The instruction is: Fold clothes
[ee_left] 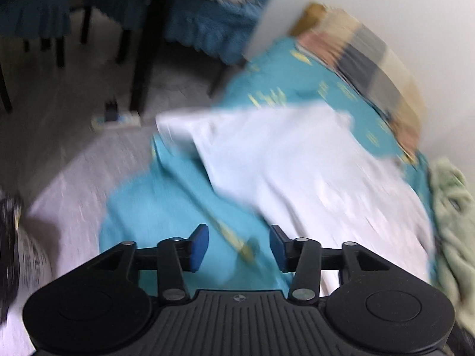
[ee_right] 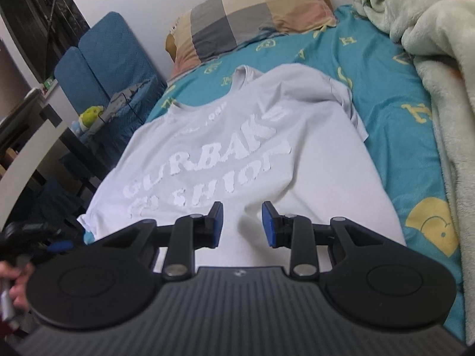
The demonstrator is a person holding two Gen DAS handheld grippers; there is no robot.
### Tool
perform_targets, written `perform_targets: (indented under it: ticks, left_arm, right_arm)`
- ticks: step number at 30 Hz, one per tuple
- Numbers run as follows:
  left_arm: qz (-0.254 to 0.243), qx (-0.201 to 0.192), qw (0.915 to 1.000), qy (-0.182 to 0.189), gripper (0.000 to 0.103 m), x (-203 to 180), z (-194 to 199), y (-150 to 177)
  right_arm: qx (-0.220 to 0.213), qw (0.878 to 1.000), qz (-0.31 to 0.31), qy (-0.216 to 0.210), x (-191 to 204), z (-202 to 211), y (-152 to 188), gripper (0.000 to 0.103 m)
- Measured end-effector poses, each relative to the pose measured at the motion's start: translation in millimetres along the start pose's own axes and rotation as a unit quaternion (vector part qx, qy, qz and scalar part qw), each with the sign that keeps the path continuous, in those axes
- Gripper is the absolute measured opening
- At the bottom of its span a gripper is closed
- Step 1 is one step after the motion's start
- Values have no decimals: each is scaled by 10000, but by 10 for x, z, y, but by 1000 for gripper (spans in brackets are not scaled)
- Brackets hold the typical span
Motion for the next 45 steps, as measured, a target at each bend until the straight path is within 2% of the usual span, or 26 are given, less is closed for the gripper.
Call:
perform_targets:
  ticks: [3, 6, 9, 10, 12, 14, 18, 20, 22, 23, 24, 26, 29, 32, 35, 39, 41, 44, 45]
  left_arm:
    - [-262, 571, 9980, 87, 61, -186, 247, 464]
    - [-319, 1279, 9913, 22, 71, -308, 359, 933]
    - [-448, 1876, 9811, -177, 71, -378, 424, 1331]
    - [-504, 1999, 9780, -327, 71, -385, 450, 1414]
    - [-600, 2097, 9739, -635, 71, -383, 506, 1513]
    - [-736, 2192, 9700, -753, 71, -412, 535, 1596]
    - [-1066, 2560, 9583, -686, 68, -540, 493, 1811]
    - [-1331, 2743, 9496, -726, 60, -590, 473, 1944]
    - [-1662, 2720, 9447, -774, 57, -647, 502, 1990]
    - [-1751, 2712, 9438, -707, 37, -682, 530, 1991]
    - [-1810, 2705, 9433, -661, 12, -707, 567, 1985]
    - [-1978, 2663, 9414, -606, 3, -753, 651, 1967]
    - [-2466, 2594, 9316, -626, 3, -861, 821, 1941]
    - [-2497, 2630, 9278, -873, 3, -874, 1012, 1849]
    - [-2415, 2704, 9220, -1360, 3, -832, 1112, 1764]
    - [-2189, 2932, 9146, -1724, 2, -570, 1000, 1825]
    - [-2141, 2925, 9163, -1703, 4, -551, 969, 1850]
    - [-1978, 2734, 9288, -1534, 15, -616, 1026, 1803]
    - [-1968, 2617, 9329, -1496, 22, -648, 1073, 1765]
  right_arm:
    - [-80, 9999, 22, -75, 26, 108, -30, 33]
    - [-91, 9998, 61, -158, 57, 197, -23, 34]
    - [-35, 9997, 78, -210, 66, 277, 9, 38]
    - [-44, 9998, 62, -210, 56, 310, 12, 40]
    - [-77, 9998, 5, -201, 25, 384, 8, 52]
    - [-110, 9996, -102, -218, -12, 447, -13, 59]
    - [-185, 9989, -348, -240, -96, 538, -86, 60]
    - [-229, 9984, -457, -242, -135, 555, -123, 60]
    - [-257, 9979, -548, -248, -165, 559, -143, 60]
    - [-266, 9977, -574, -232, -180, 555, -148, 60]
    - [-275, 9976, -598, -214, -196, 552, -154, 60]
    - [-289, 9974, -633, -168, -225, 552, -161, 61]
    - [-333, 9970, -684, -144, -255, 574, -175, 61]
    - [-387, 9967, -705, -113, -275, 607, -185, 61]
    - [-406, 9968, -692, -59, -289, 623, -183, 61]
    - [-402, 9972, -637, 18, -298, 614, -185, 61]
    - [-388, 9974, -597, 58, -303, 606, -183, 61]
    - [-376, 9976, -568, 91, -321, 614, -179, 61]
    - [-385, 9976, -558, 102, -324, 616, -183, 61]
Point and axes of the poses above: each gripper's, at about its wrist camera, not at the fingertips, and z roughly against the way its jaws point, x to its left, y to its underside, the point moved 9 cm from there along -z, roughly the way its jaws point, and after that the axes turned 12 degrees about -z, right-handed, at the moved point
